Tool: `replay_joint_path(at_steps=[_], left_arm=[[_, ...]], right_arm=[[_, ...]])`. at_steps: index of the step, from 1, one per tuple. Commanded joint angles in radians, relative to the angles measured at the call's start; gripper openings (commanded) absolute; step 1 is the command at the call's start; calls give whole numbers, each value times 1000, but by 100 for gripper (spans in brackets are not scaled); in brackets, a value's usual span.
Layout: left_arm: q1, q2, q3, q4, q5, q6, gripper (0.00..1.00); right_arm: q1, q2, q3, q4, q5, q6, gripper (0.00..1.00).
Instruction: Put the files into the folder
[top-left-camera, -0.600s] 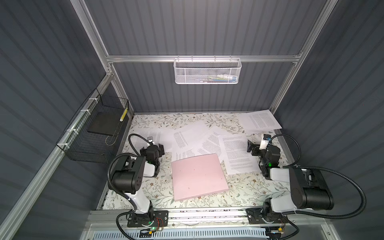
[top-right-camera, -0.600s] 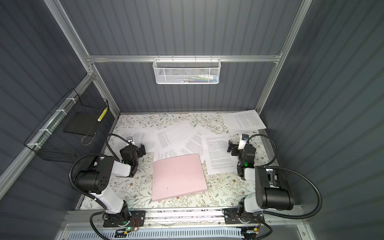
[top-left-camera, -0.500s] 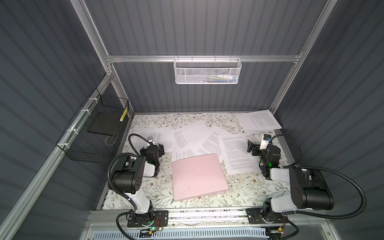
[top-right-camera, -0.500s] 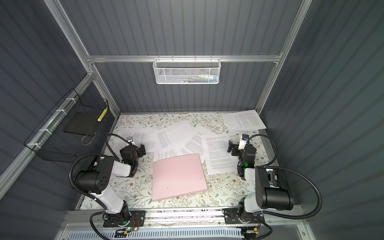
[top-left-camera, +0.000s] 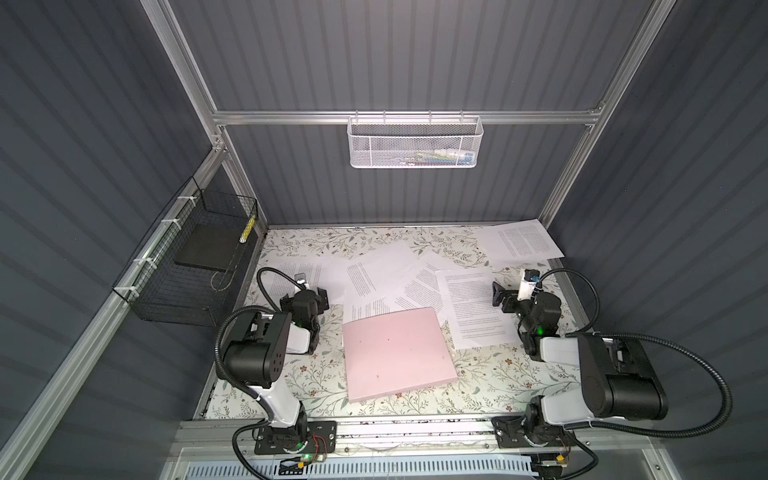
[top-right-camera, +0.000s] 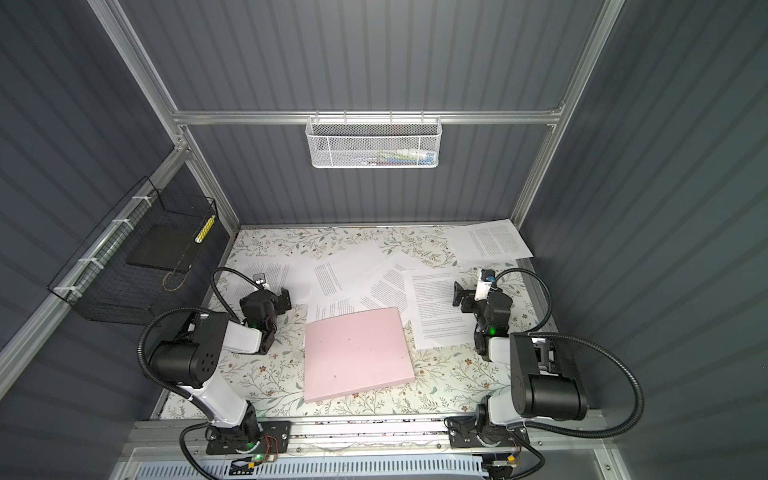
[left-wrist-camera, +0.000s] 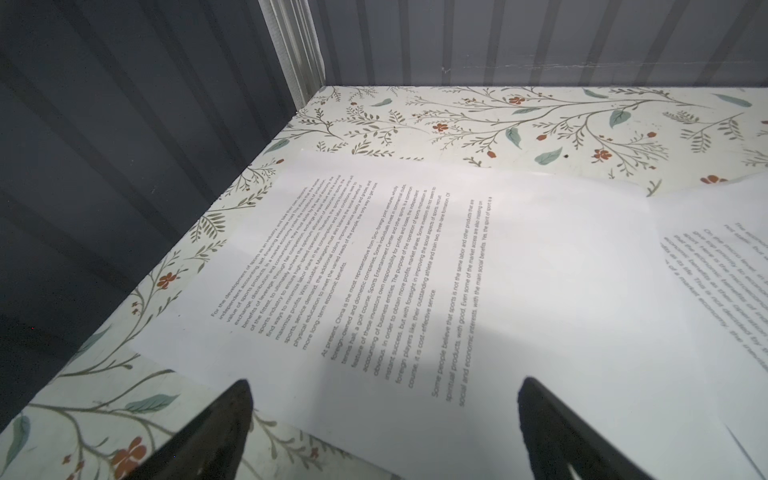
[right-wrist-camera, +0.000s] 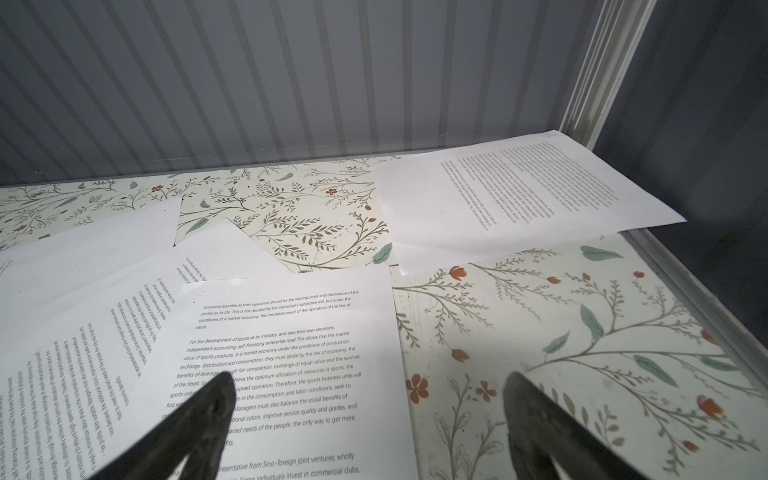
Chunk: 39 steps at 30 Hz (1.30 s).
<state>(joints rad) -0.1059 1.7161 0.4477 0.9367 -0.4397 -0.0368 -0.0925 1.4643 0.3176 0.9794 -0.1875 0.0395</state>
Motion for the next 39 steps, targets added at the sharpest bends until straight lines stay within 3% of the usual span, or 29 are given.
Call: replay_joint_path(at_steps=[1, 15, 18, 20, 22, 24, 26, 27, 30, 32, 34, 39], left_arm=[[-5, 3, 3, 20, 11, 3, 100], [-5, 3, 6, 14, 13, 0, 100], [-5, -1, 3, 28, 4, 2, 100], [-11, -50, 25, -67, 0, 4, 100], [-78, -126, 122, -284, -200, 17, 100], [-99, -213, 206, -463, -231, -14, 100], [-100, -291, 304, -747, -253, -250, 100], [-99, -322, 371, -937, -222, -349, 100], [-103, -394, 458, -1274, -97, -567, 100], [-107, -425, 469, -1362, 89, -567, 100], [-114, -437, 492, -1500, 222, -587, 100], [-119, -552, 392, -1607, 452, -612, 100]], right_arm=[[-1, -7, -8, 23, -10, -16, 99], [-2, -7, -7, 22, -9, -15, 99], [-3, -5, 9, -8, 34, 5, 99], [-12, -2, 16, -14, 35, 19, 99], [-9, -32, -1, 1, 64, 22, 99], [30, -141, -32, -38, 186, 14, 99], [93, -272, -20, -165, 357, 5, 99], [117, -354, 11, -284, 413, 45, 99], [110, -482, 83, -516, 442, 253, 99], [88, -520, 81, -581, 480, 469, 99], [53, -546, 90, -655, 337, 586, 99], [122, -506, 140, -854, 30, 586, 95]])
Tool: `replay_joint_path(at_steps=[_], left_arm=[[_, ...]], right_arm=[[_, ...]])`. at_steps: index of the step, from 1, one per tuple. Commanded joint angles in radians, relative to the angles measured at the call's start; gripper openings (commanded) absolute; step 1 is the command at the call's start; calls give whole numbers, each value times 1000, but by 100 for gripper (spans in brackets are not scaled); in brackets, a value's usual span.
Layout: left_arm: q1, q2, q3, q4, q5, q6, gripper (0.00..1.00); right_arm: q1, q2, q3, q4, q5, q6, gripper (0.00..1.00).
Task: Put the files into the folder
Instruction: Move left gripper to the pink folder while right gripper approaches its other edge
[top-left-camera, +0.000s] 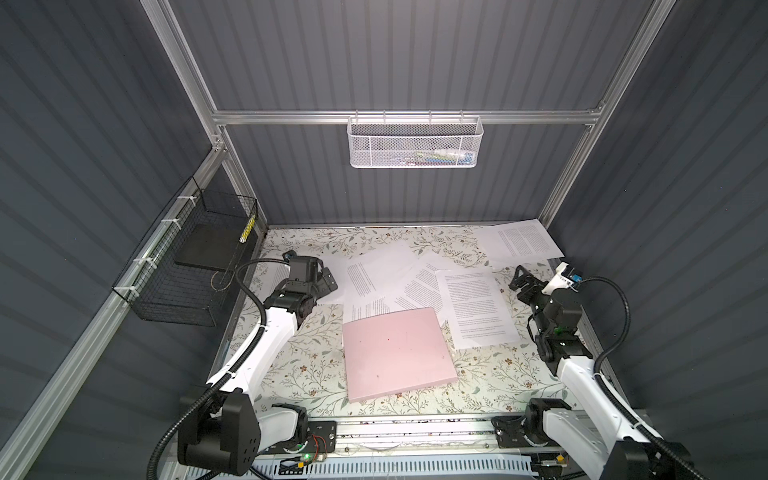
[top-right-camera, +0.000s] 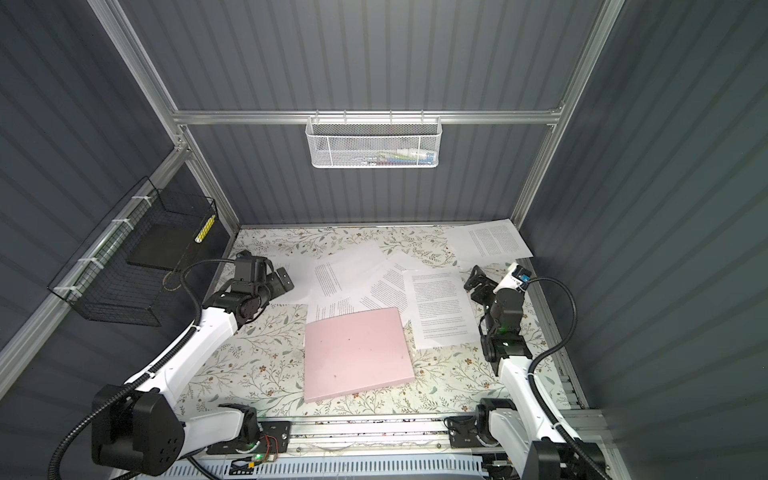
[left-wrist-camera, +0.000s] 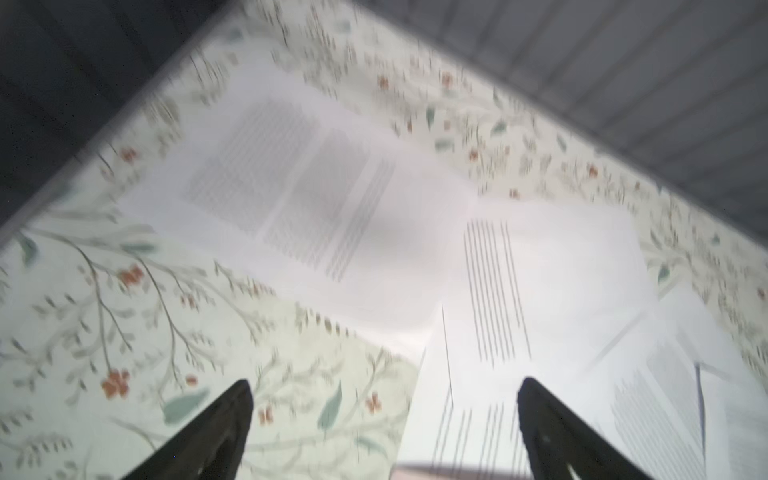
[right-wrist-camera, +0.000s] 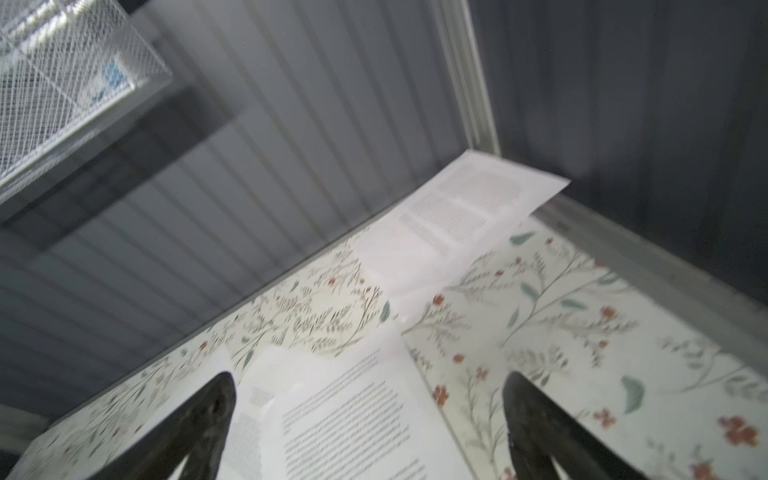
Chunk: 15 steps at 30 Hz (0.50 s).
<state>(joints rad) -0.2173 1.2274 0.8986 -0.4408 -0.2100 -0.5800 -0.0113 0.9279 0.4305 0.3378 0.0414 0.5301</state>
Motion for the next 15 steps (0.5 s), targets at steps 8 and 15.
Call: replay_joint_path(at_steps=[8, 15], left_arm=[[-35, -145, -204, -321, 387, -87, 100], [-52, -95, -261, -245, 491, -96, 100]], right_arm=[[266, 46, 2, -419, -424, 48, 78], [344, 64, -74, -408, -571, 37, 64]])
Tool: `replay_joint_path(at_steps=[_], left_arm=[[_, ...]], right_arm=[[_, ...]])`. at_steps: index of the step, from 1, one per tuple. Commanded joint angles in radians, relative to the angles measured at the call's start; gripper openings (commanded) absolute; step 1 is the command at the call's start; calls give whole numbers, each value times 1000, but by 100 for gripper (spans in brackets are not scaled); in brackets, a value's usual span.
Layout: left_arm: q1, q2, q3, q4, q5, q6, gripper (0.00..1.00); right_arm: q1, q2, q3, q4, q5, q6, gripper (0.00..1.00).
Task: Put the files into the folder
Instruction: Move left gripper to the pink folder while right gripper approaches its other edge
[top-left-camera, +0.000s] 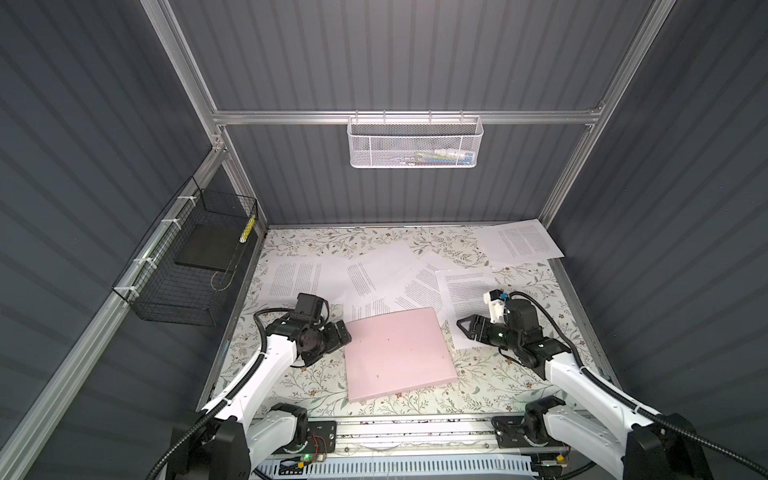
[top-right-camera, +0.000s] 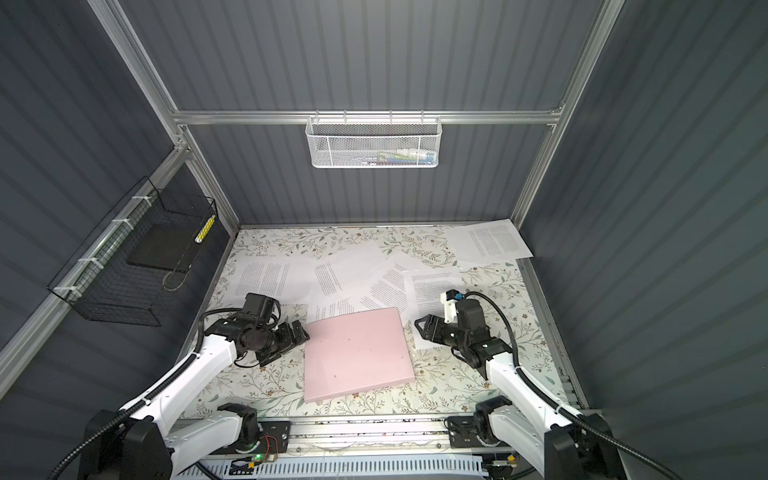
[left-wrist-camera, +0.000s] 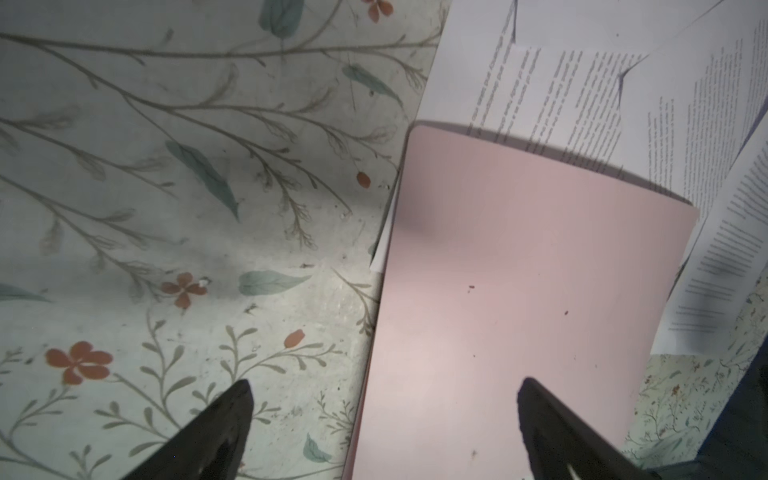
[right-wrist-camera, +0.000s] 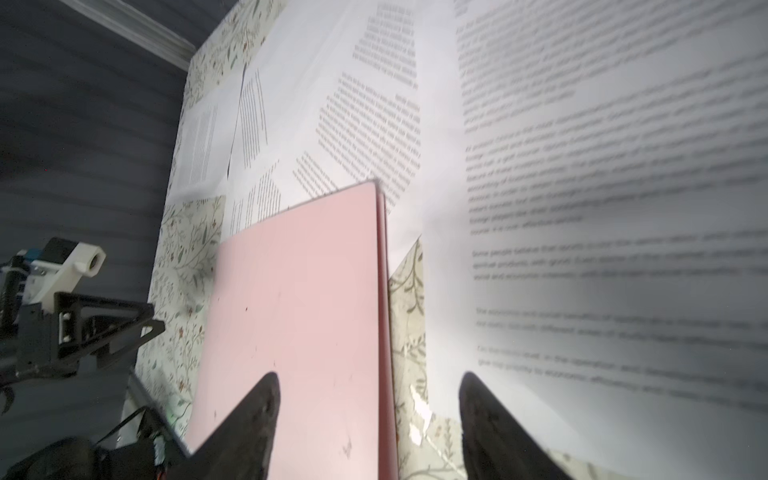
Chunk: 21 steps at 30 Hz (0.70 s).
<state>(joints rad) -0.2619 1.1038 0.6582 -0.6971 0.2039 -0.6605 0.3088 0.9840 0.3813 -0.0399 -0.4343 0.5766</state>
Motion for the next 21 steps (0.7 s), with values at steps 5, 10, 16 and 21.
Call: replay_joint_path(at_steps=[5, 10, 16, 21], left_arm=[[-17, 49, -48, 87, 118, -35, 100], [-28, 88, -51, 129, 166, -30, 100], [-36, 126, -50, 167, 175, -24, 100], [-46, 179, -51, 211, 193, -23, 100]], right_arm=[[67, 76, -25, 4, -127, 0, 61], [90, 208, -19, 82, -146, 18, 68], [123, 315, 2, 168, -179, 36, 57], [136, 360, 5, 227, -223, 54, 51]])
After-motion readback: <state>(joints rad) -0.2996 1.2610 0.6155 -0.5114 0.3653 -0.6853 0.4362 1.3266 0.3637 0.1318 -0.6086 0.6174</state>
